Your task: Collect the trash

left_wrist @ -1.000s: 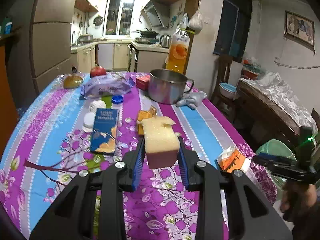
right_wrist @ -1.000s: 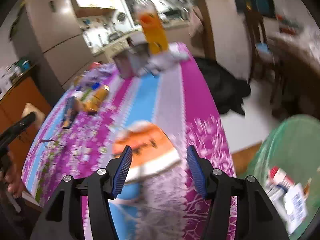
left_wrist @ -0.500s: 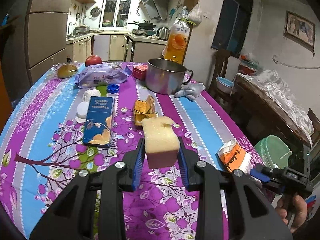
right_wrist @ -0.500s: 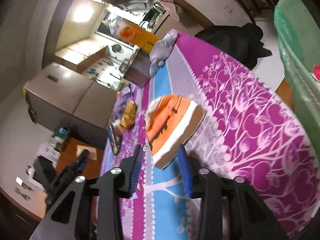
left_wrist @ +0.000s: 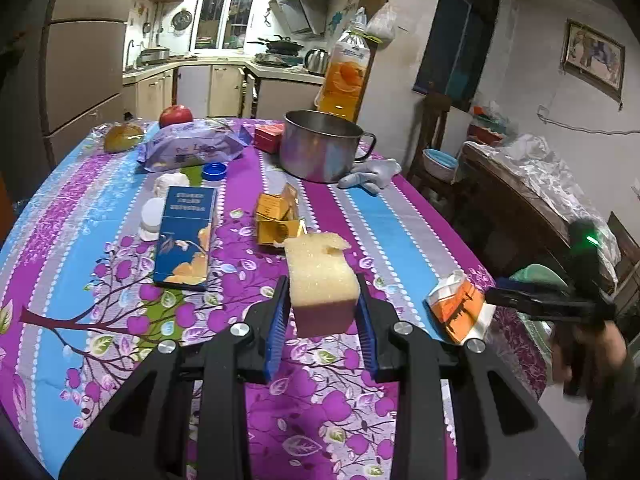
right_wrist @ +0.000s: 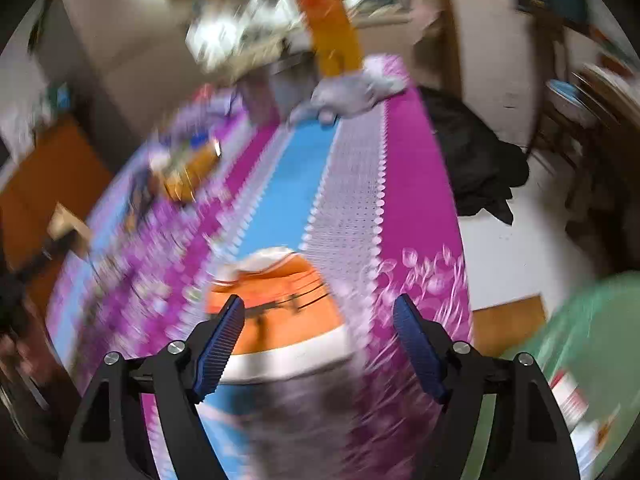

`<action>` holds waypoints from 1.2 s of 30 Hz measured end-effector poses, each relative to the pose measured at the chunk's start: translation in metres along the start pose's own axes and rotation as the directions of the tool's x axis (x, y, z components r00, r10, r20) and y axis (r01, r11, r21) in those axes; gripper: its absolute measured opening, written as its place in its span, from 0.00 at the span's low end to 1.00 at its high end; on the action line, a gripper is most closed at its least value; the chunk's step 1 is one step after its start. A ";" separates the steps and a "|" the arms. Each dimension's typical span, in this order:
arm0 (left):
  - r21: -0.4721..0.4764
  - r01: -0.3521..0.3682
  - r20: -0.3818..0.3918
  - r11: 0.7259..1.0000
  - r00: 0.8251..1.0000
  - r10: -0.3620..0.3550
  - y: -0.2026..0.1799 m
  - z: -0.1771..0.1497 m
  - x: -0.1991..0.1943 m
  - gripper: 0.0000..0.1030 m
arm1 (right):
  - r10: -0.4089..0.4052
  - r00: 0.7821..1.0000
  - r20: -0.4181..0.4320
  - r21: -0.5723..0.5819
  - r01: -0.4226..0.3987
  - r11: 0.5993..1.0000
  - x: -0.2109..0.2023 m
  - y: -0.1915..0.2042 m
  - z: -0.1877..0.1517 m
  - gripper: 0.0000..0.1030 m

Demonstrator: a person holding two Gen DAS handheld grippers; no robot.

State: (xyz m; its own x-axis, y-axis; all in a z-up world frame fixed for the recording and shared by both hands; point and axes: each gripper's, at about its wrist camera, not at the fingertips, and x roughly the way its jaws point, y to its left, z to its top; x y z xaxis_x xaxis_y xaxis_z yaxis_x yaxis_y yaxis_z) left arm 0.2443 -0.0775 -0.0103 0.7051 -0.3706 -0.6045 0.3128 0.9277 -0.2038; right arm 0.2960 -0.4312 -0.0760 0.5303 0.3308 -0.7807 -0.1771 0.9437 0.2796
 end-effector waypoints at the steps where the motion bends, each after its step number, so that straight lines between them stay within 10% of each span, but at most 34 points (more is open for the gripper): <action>1: 0.001 0.006 -0.002 1.000 1.000 -0.006 0.000 0.000 0.001 0.29 | 0.046 0.996 -0.074 -0.049 -0.050 0.998 0.011 -0.004 0.007 0.75; 6: -0.002 0.023 -0.007 1.000 1.000 -0.023 -0.001 0.004 0.004 0.29 | 0.139 0.969 -0.202 -0.147 -0.170 0.974 0.034 0.000 0.026 0.78; 10: 0.003 0.030 -0.014 1.000 0.999 -0.030 -0.004 0.006 0.009 0.29 | 0.058 0.981 -0.184 -0.265 -0.106 0.959 0.035 0.020 0.015 0.75; 16: 0.015 0.037 -0.027 0.999 0.999 -0.037 -0.009 0.003 0.015 0.29 | 0.046 0.996 -0.075 -0.287 -0.065 0.956 0.007 0.036 -0.007 0.28; 20: 0.018 0.038 -0.025 0.999 0.999 -0.038 -0.011 0.001 0.012 0.29 | 0.070 0.997 0.021 -0.247 -0.063 0.967 -0.020 0.041 -0.017 0.17; 36: -0.003 0.018 -0.020 1.000 1.000 -0.018 -0.003 -0.005 0.008 0.30 | 0.129 0.982 0.136 -0.251 -0.092 0.964 -0.043 0.123 -0.053 0.12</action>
State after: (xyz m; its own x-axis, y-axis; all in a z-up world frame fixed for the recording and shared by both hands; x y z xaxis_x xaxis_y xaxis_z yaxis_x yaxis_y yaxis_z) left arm 0.2458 -0.0826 -0.0185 0.6865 -0.3865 -0.6159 0.3239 0.9209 -0.2169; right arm 0.2068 -0.3288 -0.0376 0.6108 0.4456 -0.6545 -0.4278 0.8813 0.2008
